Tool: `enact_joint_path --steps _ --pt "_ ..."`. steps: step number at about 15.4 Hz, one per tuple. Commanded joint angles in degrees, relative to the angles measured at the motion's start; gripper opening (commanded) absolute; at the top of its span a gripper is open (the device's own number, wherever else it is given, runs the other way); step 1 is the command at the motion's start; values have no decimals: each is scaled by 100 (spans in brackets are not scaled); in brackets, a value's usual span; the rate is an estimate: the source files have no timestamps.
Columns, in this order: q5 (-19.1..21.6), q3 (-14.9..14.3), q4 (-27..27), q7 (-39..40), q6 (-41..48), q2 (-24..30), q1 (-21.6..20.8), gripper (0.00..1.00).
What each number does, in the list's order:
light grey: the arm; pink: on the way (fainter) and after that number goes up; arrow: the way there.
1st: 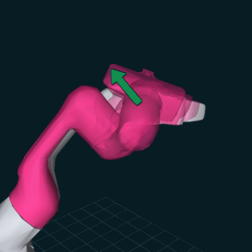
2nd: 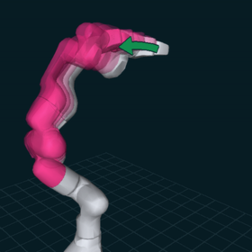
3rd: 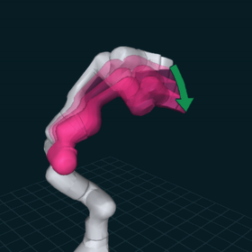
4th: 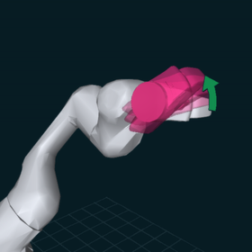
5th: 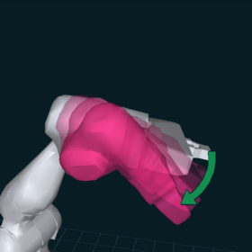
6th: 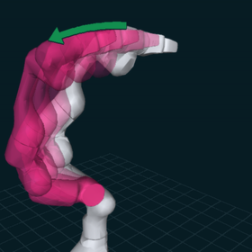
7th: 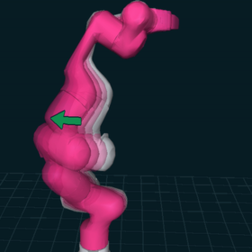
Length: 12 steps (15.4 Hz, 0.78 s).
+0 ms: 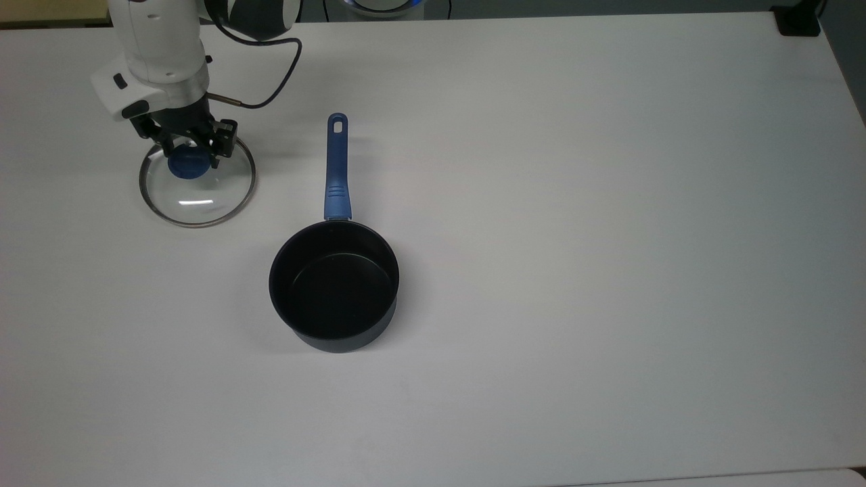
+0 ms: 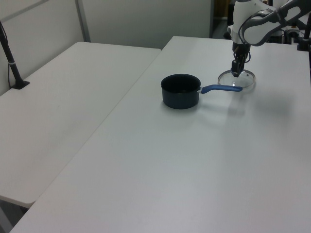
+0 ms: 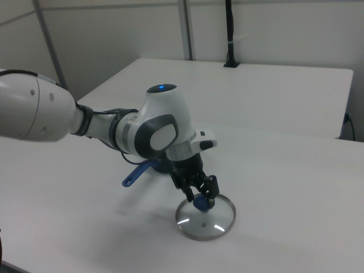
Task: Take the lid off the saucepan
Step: 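Lower the lid onto the table and open the gripper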
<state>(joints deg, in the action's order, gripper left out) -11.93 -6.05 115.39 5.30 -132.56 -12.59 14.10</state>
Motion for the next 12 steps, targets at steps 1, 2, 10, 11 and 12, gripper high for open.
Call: enact_joint_path --steps 1,2,10,11,12 --pt "-29 25 -226 -212 448 256 23 100" --pt "-20 25 -428 -309 729 283 -3 100" --pt "479 403 -1914 -774 2901 1100 -494 100" --pt "847 394 -2002 -932 3068 1214 -626 100" --pt "1120 333 -2012 -1038 3226 1345 -775 100"
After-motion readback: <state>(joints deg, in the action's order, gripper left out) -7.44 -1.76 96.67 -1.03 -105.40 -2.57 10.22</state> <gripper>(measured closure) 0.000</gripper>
